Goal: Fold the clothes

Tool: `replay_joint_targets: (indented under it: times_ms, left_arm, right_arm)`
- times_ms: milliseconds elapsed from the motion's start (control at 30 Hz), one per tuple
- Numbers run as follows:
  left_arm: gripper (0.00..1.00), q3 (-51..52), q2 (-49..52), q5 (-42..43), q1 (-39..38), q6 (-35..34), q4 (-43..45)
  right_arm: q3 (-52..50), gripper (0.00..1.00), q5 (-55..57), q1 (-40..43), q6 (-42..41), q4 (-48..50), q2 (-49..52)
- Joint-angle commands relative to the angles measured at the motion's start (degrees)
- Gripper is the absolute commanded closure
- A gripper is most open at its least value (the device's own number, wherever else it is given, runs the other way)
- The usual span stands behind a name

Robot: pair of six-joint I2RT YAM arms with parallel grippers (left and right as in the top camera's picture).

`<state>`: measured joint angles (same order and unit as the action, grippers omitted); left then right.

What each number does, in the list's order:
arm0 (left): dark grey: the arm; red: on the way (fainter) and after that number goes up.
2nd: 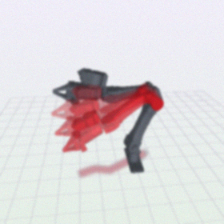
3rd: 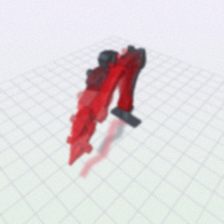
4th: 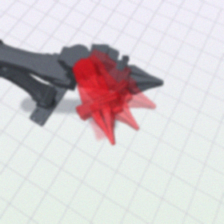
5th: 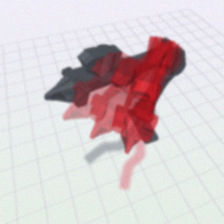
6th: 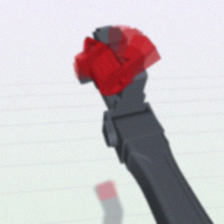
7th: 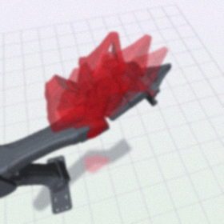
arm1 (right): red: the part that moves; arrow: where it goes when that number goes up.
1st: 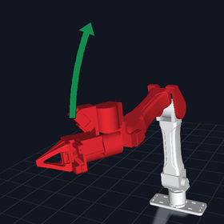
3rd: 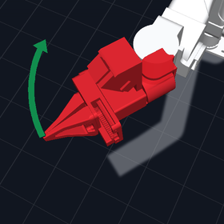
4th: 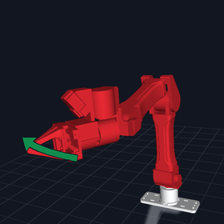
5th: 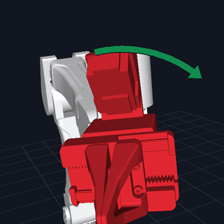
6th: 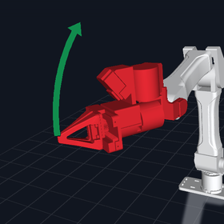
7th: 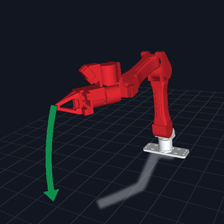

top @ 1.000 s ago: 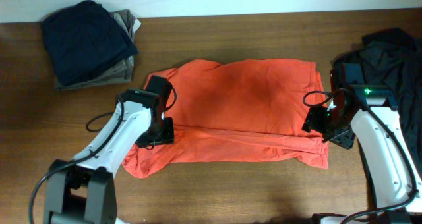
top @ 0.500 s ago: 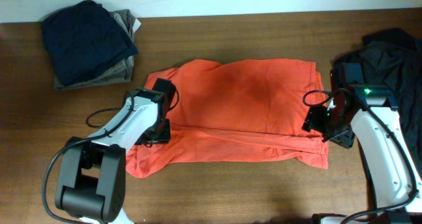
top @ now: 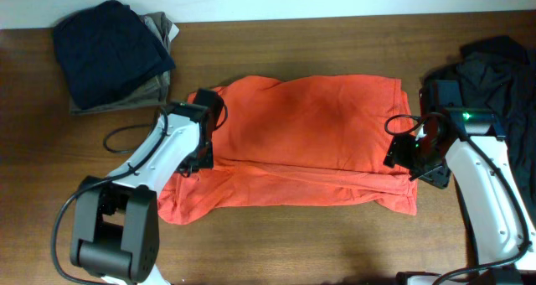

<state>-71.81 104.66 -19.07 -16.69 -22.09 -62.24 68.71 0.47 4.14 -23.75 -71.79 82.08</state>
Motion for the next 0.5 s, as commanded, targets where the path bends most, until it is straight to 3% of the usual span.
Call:
replay_joint_targets:
  times_ms: [0,233,267,300,467]
  left_arm:
    - [0.99,-4.6,0.3,-2.2,0.2,-0.3,-2.1]
    - [0.99,-8.0,0.3,-7.7,1.0,-0.3,-2.6]
    - [0.93,-8.0,0.3,-7.2,1.4,-0.3,-2.7]
    - [0.75,-8.0,0.3,-6.6,1.9,-0.4,-3.1]
    - [0.73,-8.0,0.3,-9.5,3.1,-5.1,-7.4]
  right_arm:
    - [0.7,0.22,-0.2,0.0,0.0,0.0,0.0]
    - [0.6,0.23,-0.2,0.0,0.0,0.0,0.0]
    - [0.6,0.22,-0.2,0.0,0.0,0.0,0.0]
    - [0.5,0.22,-0.2,0.0,0.0,0.0,0.0]
    - [-0.3,0.22,-0.2,0.0,0.0,0.0,0.0]
